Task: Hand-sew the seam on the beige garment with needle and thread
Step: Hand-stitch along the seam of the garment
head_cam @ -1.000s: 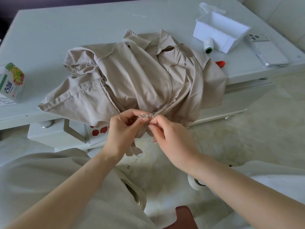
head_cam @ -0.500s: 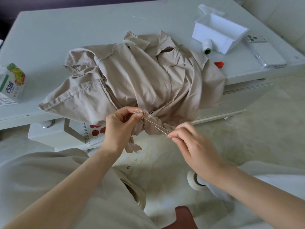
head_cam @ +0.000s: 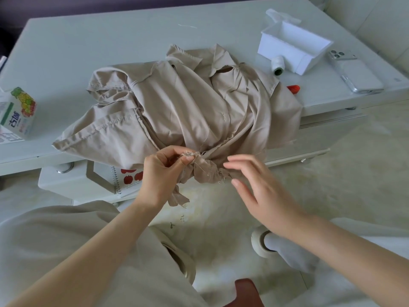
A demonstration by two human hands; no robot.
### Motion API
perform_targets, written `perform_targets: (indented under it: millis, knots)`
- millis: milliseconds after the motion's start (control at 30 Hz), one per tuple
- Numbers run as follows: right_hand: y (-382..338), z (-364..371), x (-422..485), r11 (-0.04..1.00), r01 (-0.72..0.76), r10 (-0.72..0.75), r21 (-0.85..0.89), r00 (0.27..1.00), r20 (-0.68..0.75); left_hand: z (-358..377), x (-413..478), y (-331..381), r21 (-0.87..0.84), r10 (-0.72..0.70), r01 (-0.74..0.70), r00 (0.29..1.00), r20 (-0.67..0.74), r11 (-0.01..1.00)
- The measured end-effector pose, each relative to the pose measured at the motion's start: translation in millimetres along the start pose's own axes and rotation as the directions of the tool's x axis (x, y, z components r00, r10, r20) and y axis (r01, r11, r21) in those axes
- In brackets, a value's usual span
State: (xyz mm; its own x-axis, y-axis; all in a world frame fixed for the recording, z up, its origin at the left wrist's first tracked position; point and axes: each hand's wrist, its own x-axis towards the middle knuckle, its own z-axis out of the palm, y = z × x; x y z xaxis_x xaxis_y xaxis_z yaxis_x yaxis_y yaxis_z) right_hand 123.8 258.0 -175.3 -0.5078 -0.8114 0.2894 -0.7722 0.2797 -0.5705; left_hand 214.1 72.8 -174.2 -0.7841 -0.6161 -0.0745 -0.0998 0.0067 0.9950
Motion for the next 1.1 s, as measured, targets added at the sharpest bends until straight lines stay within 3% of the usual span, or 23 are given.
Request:
perform_targets:
  millis: [100,267,433,733,833,933,1000,1100]
  knots:
    - [-6,2,23,0.99,-0.066,0.066,0.123,0.998,0.005,3,-3,0,0.021,0.005,-0.006,0.998,0.066,1.0]
    - [-26,14,42,0.99,-0.131,0.133,0.053,0.991,-0.023,1,-3,3,-0.024,0.048,-0.046,0.995,0.087,0.999]
    - [-39,19,40,0.952,-0.305,0.304,-0.021,0.94,0.156,0,-3,6,-0.019,0.089,-0.088,0.994,0.065,0.996]
    - [-49,25,47,0.867,-0.414,0.405,0.276,0.91,0.093,1,-3,4,-0.048,0.087,-0.085,0.995,0.054,0.995]
    - [-54,27,49,0.804,-0.463,0.443,0.374,0.885,0.143,1,-5,3,-0.022,0.085,-0.084,0.994,0.061,0.996]
    - [-54,23,47,0.841,-0.467,0.42,0.274,0.882,0.216,0,-5,2,-0.025,0.065,-0.064,0.996,0.057,0.998]
    - [-49,16,49,0.902,-0.408,0.389,0.141,0.91,0.144,-1,-5,3,-0.02,0.049,-0.048,0.997,0.061,0.999]
    - [-42,1,58,0.89,-0.437,0.429,0.132,0.899,0.088,1,-7,4,-0.001,0.032,-0.032,0.988,0.153,0.999]
